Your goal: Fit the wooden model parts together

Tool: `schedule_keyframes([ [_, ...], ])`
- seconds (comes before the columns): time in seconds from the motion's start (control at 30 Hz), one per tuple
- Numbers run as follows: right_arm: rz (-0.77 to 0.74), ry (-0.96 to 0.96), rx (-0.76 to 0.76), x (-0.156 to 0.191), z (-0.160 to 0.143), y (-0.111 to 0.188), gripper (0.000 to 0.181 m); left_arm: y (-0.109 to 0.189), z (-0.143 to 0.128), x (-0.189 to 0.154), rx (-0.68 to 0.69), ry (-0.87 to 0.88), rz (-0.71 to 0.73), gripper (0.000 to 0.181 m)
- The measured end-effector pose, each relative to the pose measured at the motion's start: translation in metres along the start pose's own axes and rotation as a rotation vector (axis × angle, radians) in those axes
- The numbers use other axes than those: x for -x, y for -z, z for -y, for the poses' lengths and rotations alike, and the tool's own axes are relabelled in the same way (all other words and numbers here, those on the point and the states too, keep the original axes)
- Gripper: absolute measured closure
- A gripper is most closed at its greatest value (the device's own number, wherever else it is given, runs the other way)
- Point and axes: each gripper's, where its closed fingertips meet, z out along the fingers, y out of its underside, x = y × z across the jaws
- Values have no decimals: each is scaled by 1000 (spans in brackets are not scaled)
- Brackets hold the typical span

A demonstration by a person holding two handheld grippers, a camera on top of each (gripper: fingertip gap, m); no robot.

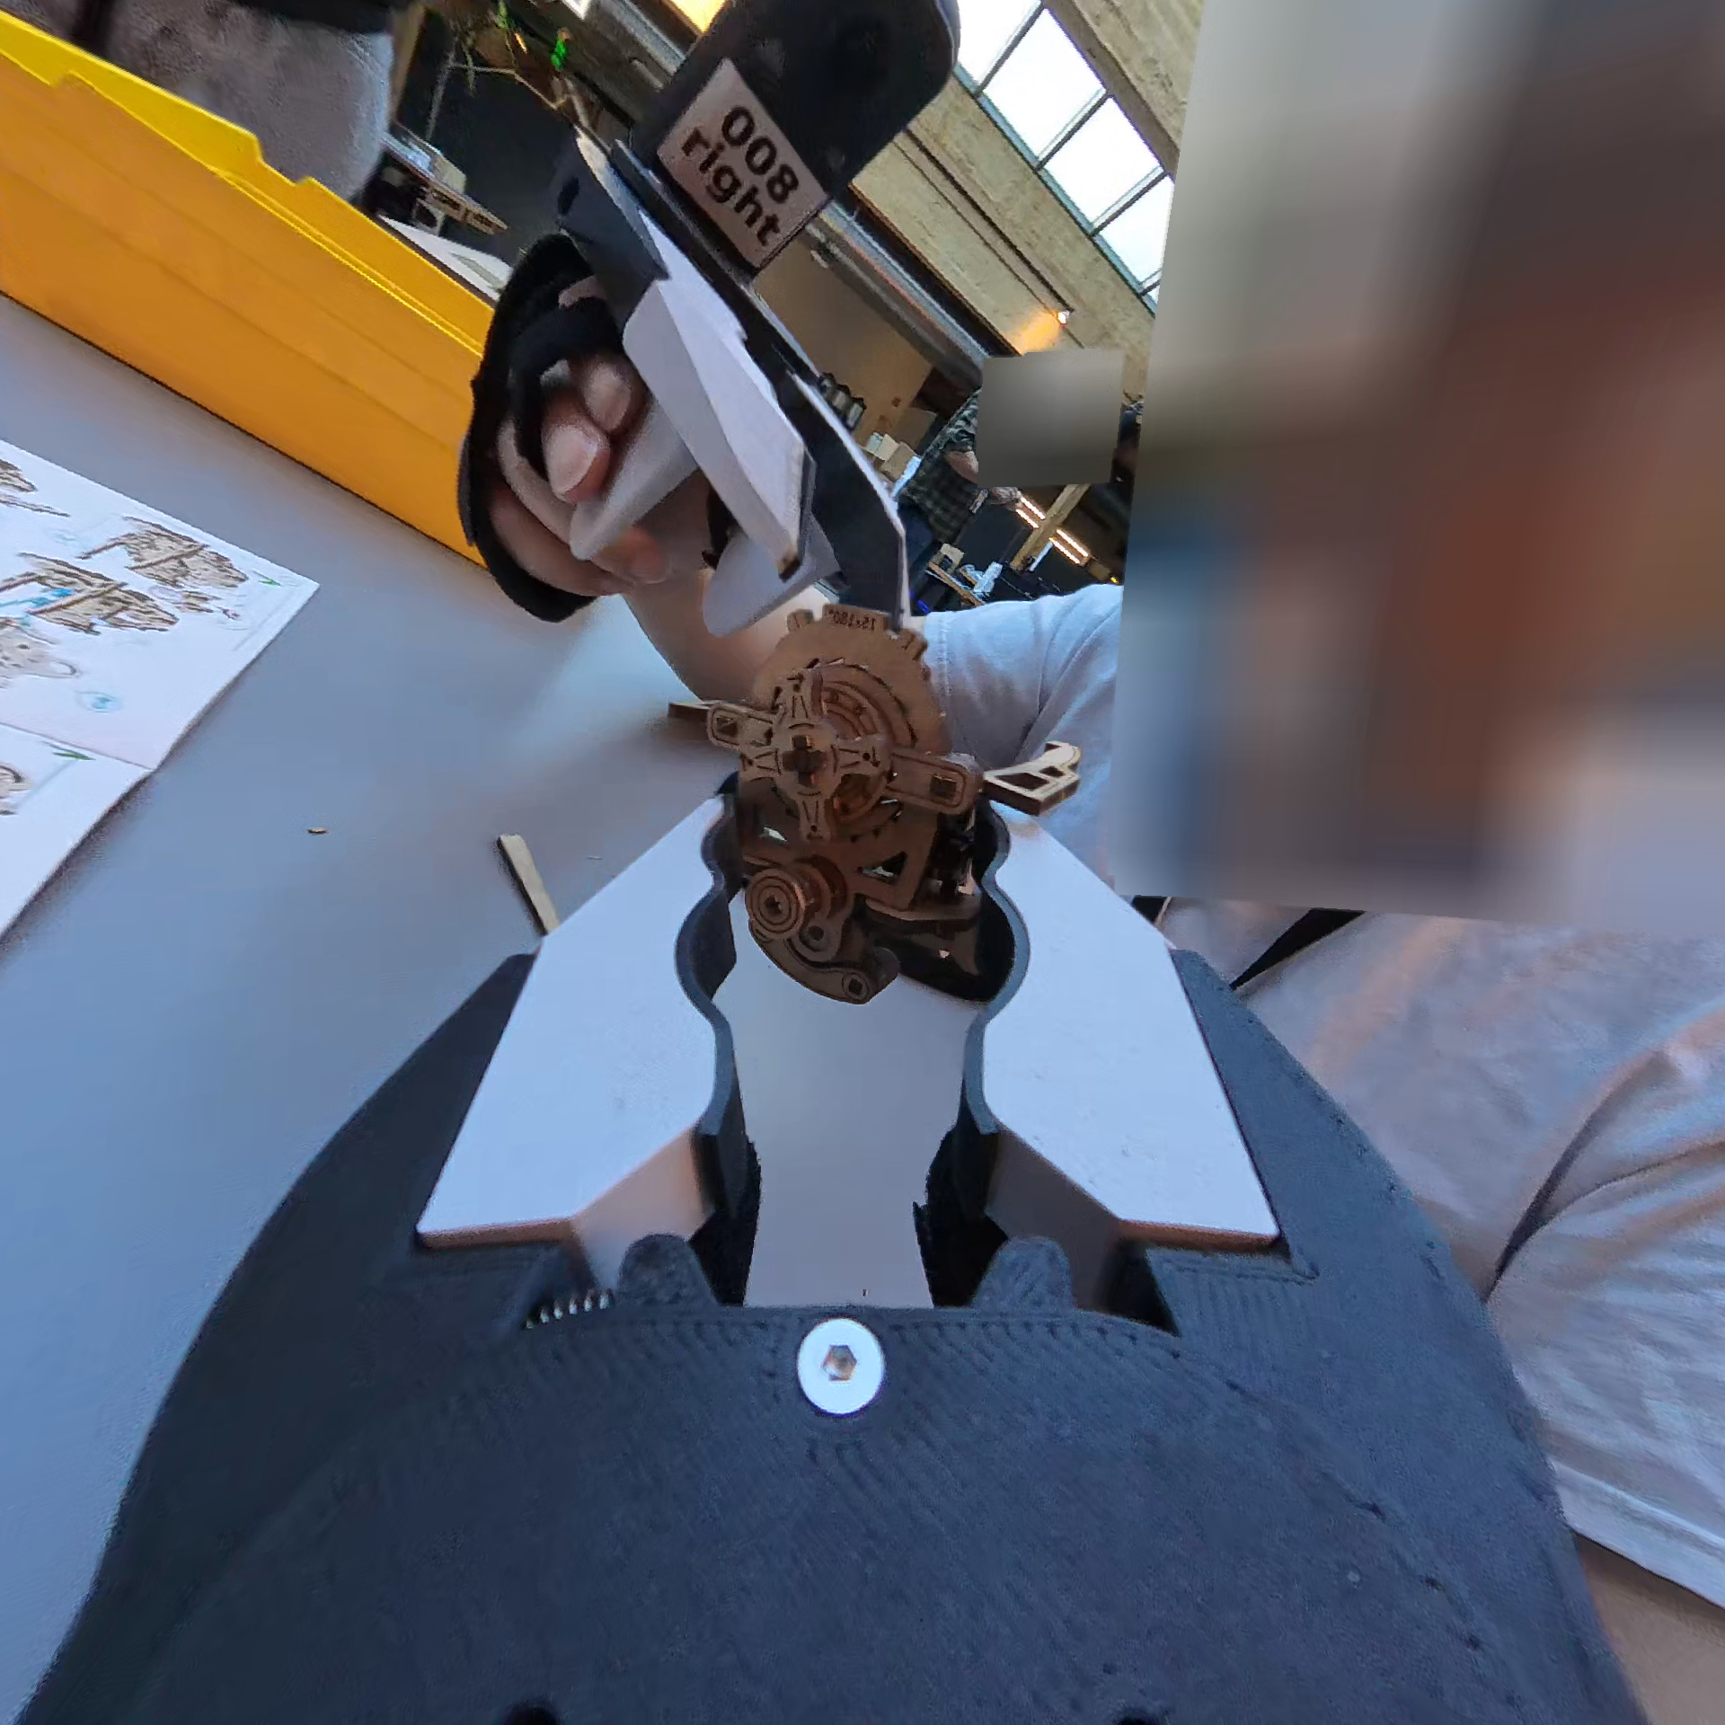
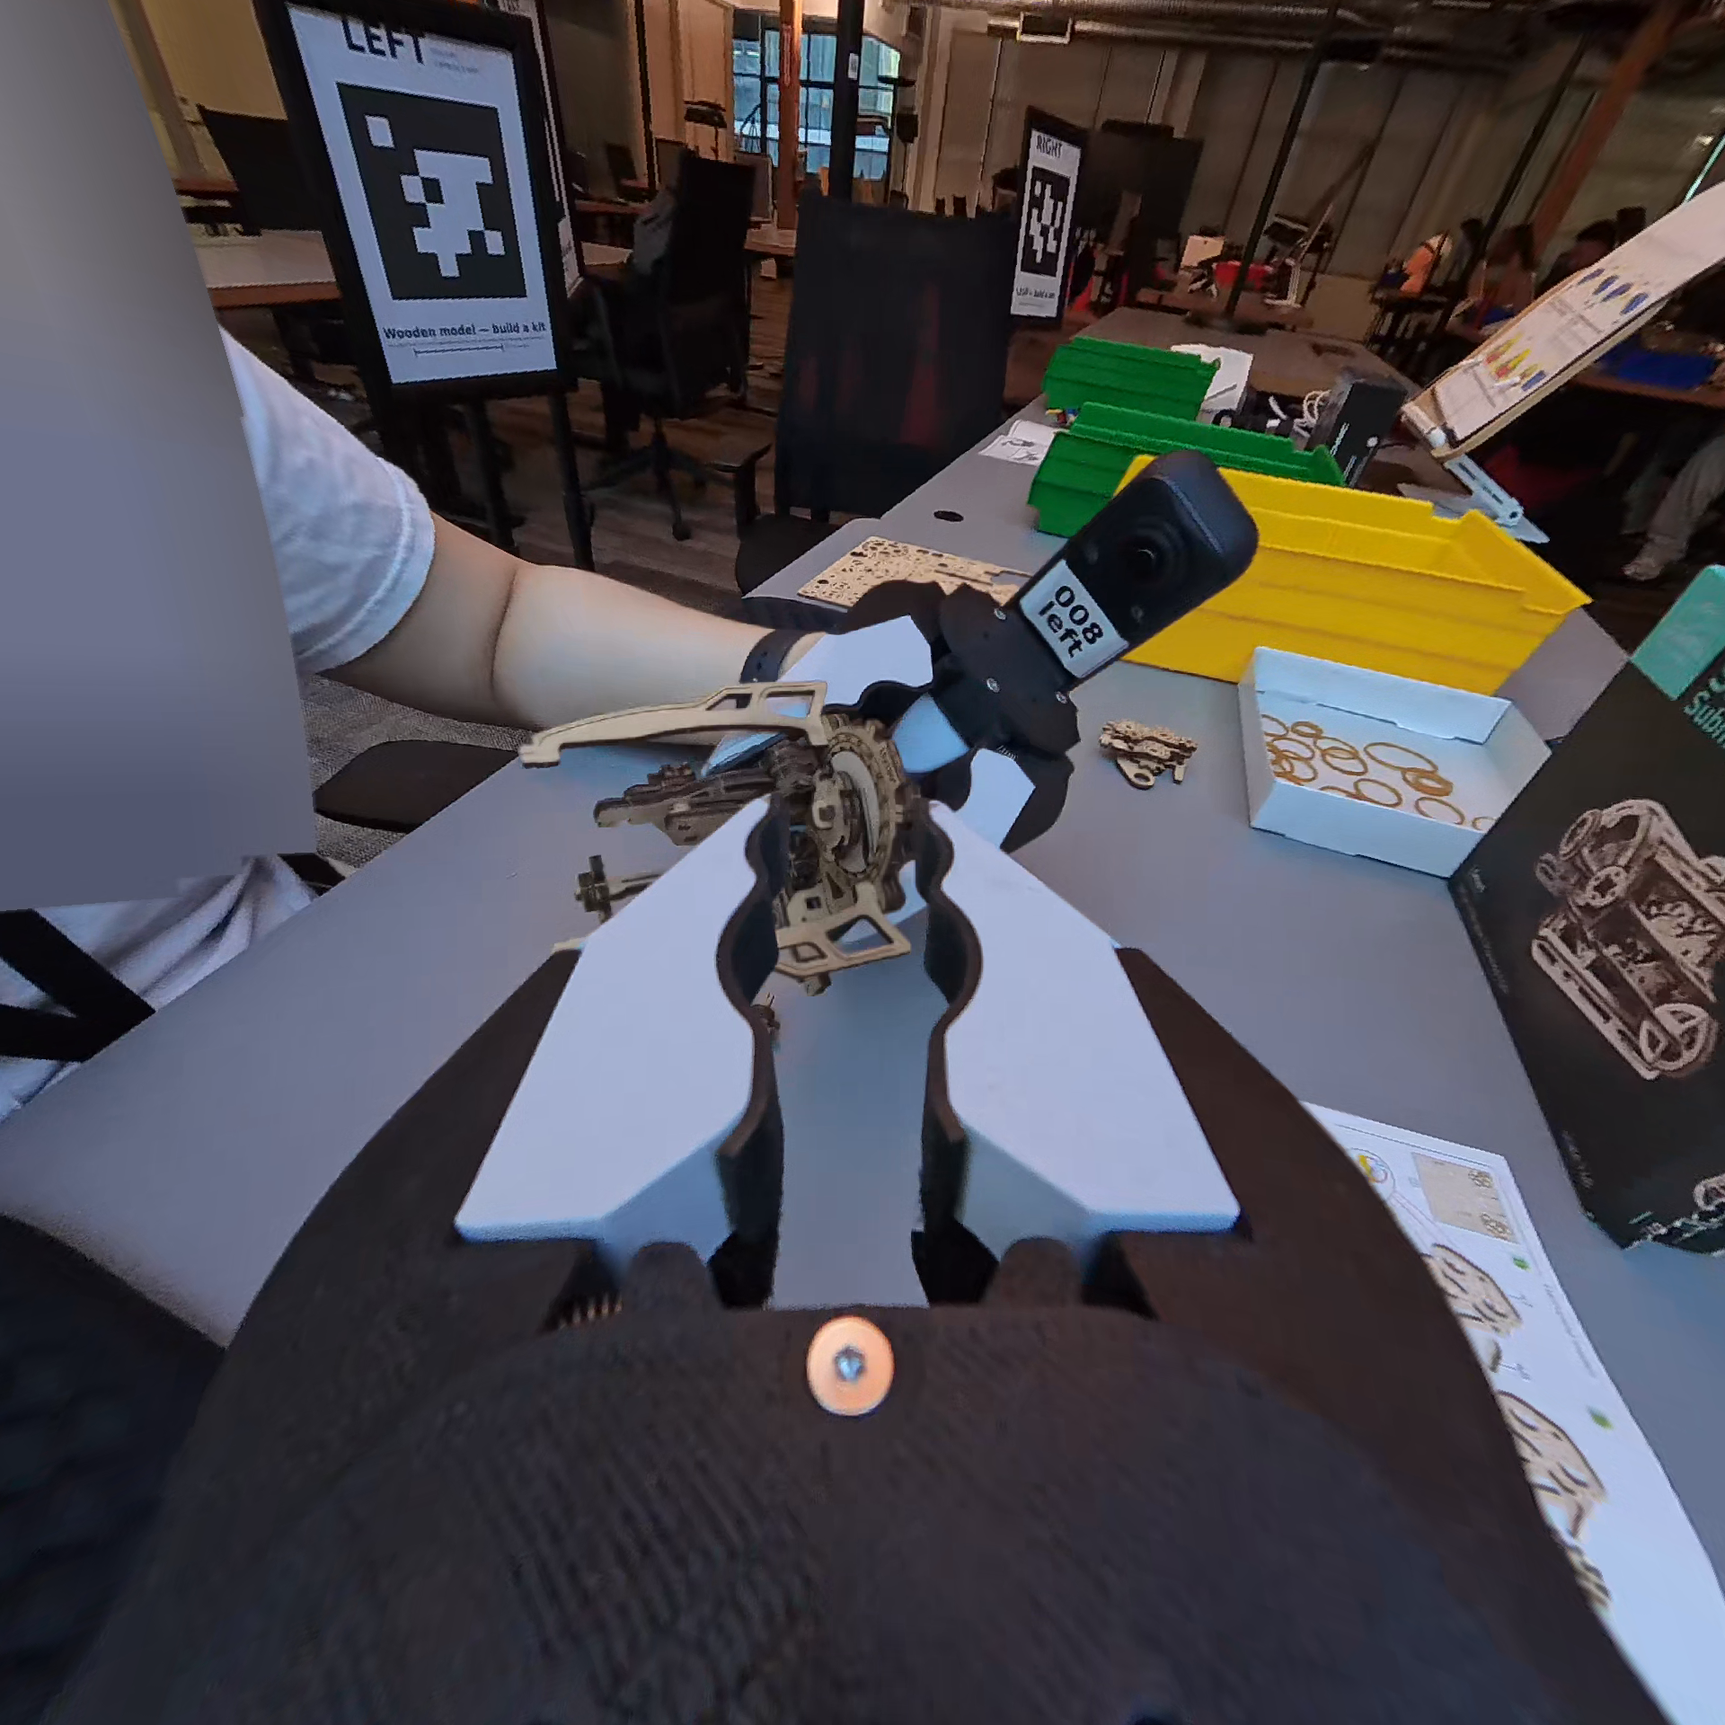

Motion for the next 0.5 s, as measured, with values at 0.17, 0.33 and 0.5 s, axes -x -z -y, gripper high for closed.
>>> schedule_keyframes([
  [0.17,33,-85,-4,3,-6,-13,167,-8,-6,-2,15,37,-58,134],
  [0.33,125,-208,-35,9,-5,-13,179,-11,-11,-9,34,41,-112,134],
  [0.5,152,-186,-28,16,-8,-15,181,-14,-16,-14,60,45,-146,134],
])
